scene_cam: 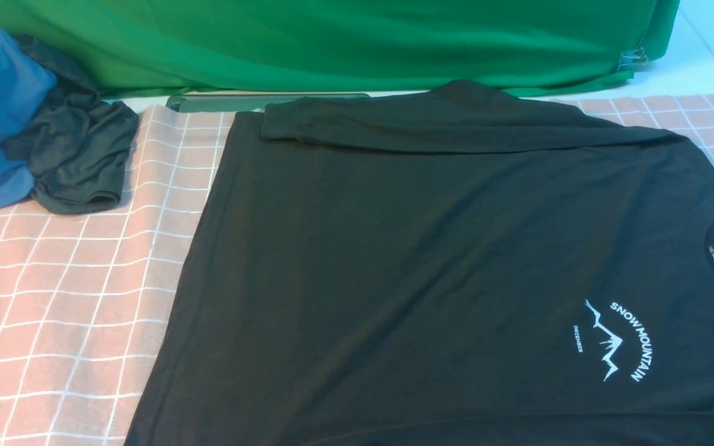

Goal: Fold a long-sleeved shirt over a pink coffee tablecloth.
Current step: 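Grasp the left edge of the dark T-shirt lying flat on the table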

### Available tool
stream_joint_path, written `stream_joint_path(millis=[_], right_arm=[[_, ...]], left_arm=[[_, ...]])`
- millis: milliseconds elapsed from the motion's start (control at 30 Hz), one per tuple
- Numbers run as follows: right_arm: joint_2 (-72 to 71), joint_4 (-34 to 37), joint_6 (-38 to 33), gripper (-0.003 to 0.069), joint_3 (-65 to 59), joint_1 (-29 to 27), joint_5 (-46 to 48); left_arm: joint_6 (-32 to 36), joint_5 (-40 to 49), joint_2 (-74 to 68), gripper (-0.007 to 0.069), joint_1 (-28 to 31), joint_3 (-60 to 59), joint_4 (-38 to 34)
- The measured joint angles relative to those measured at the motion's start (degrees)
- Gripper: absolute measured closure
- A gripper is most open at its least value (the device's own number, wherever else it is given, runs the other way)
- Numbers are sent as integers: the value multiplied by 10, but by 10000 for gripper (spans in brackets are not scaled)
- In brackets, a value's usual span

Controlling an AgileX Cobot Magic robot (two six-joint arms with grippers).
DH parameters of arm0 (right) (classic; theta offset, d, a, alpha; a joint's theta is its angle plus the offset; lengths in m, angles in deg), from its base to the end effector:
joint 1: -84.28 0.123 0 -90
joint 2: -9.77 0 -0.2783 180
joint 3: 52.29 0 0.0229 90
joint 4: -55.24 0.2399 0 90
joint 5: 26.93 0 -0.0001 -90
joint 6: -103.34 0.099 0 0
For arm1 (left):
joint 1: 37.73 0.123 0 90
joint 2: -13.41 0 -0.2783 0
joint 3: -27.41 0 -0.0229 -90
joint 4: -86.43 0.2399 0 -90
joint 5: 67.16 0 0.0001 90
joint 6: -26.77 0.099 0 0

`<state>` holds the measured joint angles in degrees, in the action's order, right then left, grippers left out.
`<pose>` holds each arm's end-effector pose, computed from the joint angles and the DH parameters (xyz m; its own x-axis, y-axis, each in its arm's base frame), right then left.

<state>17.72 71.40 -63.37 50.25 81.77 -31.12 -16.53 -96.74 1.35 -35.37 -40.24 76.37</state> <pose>0.0594 -0.0046 0.2182 0.1617 0.4843 -0.8598 -0.0178 0.8726 0.4882 0.0356 0.0100 0.3092 0.4754 -0.7669 -0.4311 0.4351 0.6309 -0.6424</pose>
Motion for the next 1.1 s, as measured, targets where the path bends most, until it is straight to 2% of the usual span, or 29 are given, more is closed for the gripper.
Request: stream_joint_path(millis=[67, 133, 200, 233, 267, 333, 400, 433, 500, 533, 567, 633, 700, 800, 900, 967, 1100], right_arm=[[0, 3, 14, 421, 0, 0, -21], [0, 5, 27, 421, 0, 0, -47], [0, 5, 33, 421, 0, 0, -60], [0, 6, 43, 423, 0, 0, -71], [0, 5, 54, 426, 0, 0, -82], [0, 7, 73, 452, 8, 4, -77], [4, 3, 67, 507, 45, 17, -23], [7, 2, 62, 524, 57, 19, -9], [45, -2, 3, 606, 143, 40, 86], [50, -3, -3, 610, 151, 44, 94], [88, -6, -48, 617, 204, 56, 156], [155, -6, -95, 619, 274, 73, 228], [233, -8, -130, 619, 339, 87, 299], [321, -5, -180, 619, 389, 102, 376], [383, 17, -217, 620, 400, 115, 406], [406, 34, -230, 620, 399, 124, 415], [426, 48, -241, 620, 386, 147, 416]], left_arm=[[-29, 73, -32, 611, 0, 59, 49], [-70, 229, -108, 611, 0, 170, 124], [-51, 355, -184, 611, 0, 249, 144], [10, 455, -233, 611, 0, 302, 137], [45, 512, -267, 611, 0, 322, 125], [178, 654, -361, 611, 0, 383, 66], [259, 745, -442, 611, 0, 402, 0], [267, 754, -442, 611, 0, 403, 0], [334, 843, -537, 613, -3, 400, -68], [337, 847, -543, 613, -3, 400, -71], [350, 865, -578, 613, -17, 390, -80], [348, 863, -604, 613, -58, 370, -72], [327, 854, -614, 613, -131, 347, -43], [261, 832, -617, 613, -247, 317, -3], [203, 791, -623, 613, -338, 283, 39], [173, 762, -628, 613, -378, 266, 67], [146, 736, -643, 602, -412, 245, 95]])
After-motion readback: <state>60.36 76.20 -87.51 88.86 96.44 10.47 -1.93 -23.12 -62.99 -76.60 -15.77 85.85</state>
